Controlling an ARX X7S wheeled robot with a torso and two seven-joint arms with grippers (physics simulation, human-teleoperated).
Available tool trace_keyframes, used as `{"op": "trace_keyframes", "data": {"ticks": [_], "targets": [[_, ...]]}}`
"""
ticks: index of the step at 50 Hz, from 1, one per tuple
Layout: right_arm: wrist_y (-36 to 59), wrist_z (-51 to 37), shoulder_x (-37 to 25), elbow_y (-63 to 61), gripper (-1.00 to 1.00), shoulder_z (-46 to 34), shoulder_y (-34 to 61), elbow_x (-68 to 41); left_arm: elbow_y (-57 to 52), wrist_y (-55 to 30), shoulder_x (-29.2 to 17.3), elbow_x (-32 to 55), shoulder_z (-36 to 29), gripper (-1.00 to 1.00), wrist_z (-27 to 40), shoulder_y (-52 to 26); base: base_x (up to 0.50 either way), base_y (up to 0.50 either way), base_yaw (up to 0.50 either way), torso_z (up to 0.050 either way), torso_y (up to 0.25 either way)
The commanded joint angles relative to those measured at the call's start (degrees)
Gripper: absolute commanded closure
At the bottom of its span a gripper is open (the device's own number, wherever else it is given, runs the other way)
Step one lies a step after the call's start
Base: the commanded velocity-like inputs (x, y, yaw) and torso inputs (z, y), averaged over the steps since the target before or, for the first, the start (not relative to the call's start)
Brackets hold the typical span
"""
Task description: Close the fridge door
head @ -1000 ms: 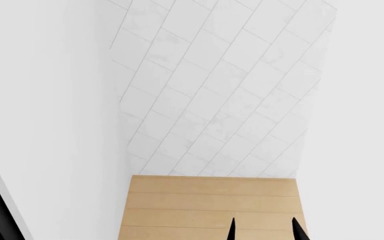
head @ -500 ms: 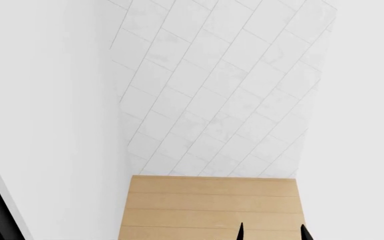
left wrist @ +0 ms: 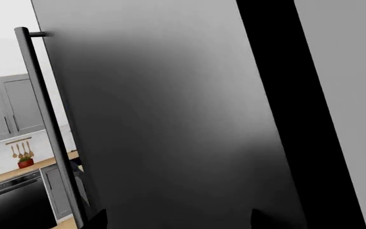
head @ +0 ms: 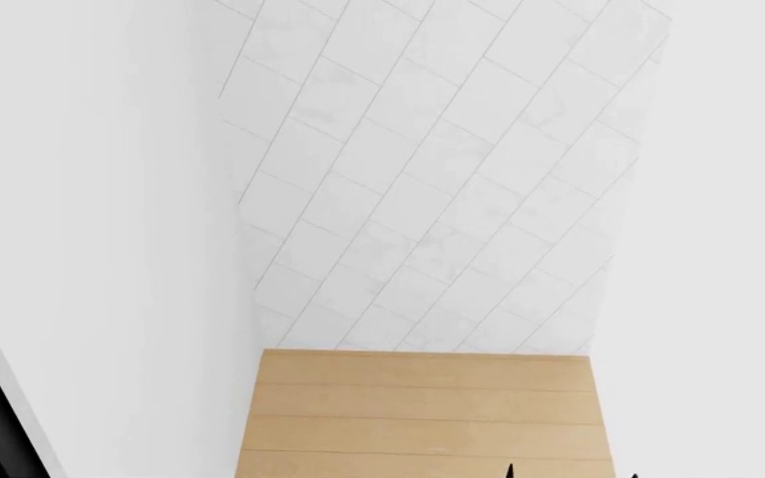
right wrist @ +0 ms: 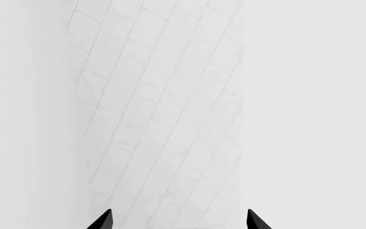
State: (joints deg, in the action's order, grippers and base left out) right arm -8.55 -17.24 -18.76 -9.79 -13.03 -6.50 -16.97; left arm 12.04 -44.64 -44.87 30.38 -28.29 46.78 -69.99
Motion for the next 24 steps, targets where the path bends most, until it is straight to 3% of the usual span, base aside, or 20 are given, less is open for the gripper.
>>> {"op": "trace_keyframes", "data": {"ticks": [1,14,24], "targets": [[-1.30,-0.96,-0.48,-1.21,-1.00,1.05,-2.41,-0.52,5.85,0.57,2.48,-3.08,-3.46,-1.00,-3.56,-6.72,0.01,0.00,0.00,0.000,0.000],[-2.48,-1.35,-0.64,-1.18,-1.00,1.59,-3.34,-0.91,7.74,-0.62,4.09,-5.21,-5.96,-1.00,-5.04,-10.77,0.01,0.01,0.00,0.003,-0.005],[-2.09,-1.43,-0.91,-1.44,-1.00,1.47,-2.87,-1.08,5.25,-1.03,3.08,-4.04,-4.77,-1.00,-4.34,-8.85,0.01,0.01,0.00,0.002,-0.004]]}}
